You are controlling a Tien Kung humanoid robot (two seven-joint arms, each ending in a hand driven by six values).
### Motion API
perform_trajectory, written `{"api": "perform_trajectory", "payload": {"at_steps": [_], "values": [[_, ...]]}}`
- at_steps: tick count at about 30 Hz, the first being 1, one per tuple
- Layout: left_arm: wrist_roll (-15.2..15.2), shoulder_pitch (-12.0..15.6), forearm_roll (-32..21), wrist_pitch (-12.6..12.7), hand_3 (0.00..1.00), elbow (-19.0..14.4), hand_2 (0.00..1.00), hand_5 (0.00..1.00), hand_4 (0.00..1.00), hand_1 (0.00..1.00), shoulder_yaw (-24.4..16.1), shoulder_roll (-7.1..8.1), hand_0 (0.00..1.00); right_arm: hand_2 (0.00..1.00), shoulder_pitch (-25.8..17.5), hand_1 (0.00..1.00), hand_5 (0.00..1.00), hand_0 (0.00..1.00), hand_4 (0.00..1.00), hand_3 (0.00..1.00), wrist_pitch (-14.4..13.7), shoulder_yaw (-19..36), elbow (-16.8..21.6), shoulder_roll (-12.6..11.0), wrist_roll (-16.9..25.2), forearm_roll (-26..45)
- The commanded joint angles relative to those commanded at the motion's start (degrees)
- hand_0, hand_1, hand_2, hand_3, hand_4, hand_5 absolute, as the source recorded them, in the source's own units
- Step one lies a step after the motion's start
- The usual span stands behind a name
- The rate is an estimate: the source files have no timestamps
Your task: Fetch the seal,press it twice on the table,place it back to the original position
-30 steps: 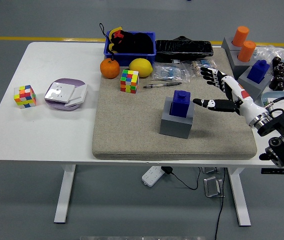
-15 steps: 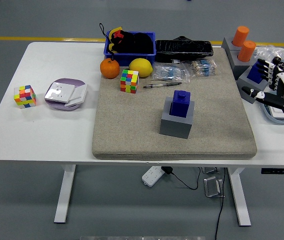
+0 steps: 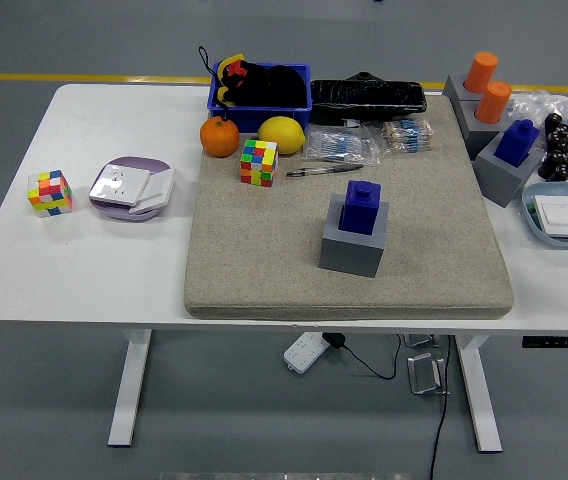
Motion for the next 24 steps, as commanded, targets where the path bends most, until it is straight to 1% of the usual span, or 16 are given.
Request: {"api": "perform_trajectory", "payload": {"at_steps": [3, 4, 9, 10, 15, 16, 24], "values": [[0.0, 0.0, 0.0, 0.0, 0.835, 0.0, 0.787, 0.4, 0.794, 0.814, -0.1, -0.05, 0.815, 0.775, -0.9, 0.811, 0.249, 0.869, 0.946, 0.753, 0.2, 1.4, 0.3, 0.4, -0.4, -0.1], [0.0, 0.0, 0.1, 0.1, 0.834, 0.0, 0.788, 0.401, 0.794, 0.814, -0.1, -0.05, 0.815, 0.756, -1.1, 0.792, 0.231, 0.861, 0.926, 0.731, 0.2, 1.8, 0.5, 0.5, -0.6, -0.1], [0.0, -0.1, 0.1, 0.1, 0.834, 0.1, 0.788, 0.401, 0.794, 0.814, -0.3, -0.03, 0.815, 0.756, -1.6, 0.792, 0.231, 0.861, 0.926, 0.731, 0.3, 3.0, 0.9, 0.9, -1.0, -0.2], [0.0, -0.1, 0.1, 0.1, 0.834, 0.1, 0.788, 0.401, 0.794, 0.815, -0.3, -0.04, 0.815, 0.743, -1.6, 0.772, 0.219, 0.848, 0.905, 0.712, 0.3, 3.2, 0.9, 1.0, -1.1, -0.2], [0.0, -0.1, 0.2, 0.2, 0.834, 0.1, 0.788, 0.401, 0.794, 0.815, -0.5, -0.1, 0.815, 0.743, -1.7, 0.772, 0.219, 0.848, 0.905, 0.712, 0.3, 3.6, 1.1, 1.2, -1.3, -0.3], [0.0, -0.1, 0.2, 0.2, 0.834, 0.0, 0.788, 0.4, 0.794, 0.814, -0.5, -0.12, 0.815, 0.726, -1.7, 0.761, 0.207, 0.845, 0.887, 0.691, 0.3, 3.7, 1.2, 1.2, -1.4, -0.3], [0.1, -0.1, 0.3, 0.4, 0.834, 0.0, 0.787, 0.401, 0.793, 0.815, -0.6, -0.15, 0.814, 0.718, -1.8, 0.746, 0.199, 0.84, 0.876, 0.676, 0.4, 4.0, 1.6, 1.5, -1.6, -0.4]]}}
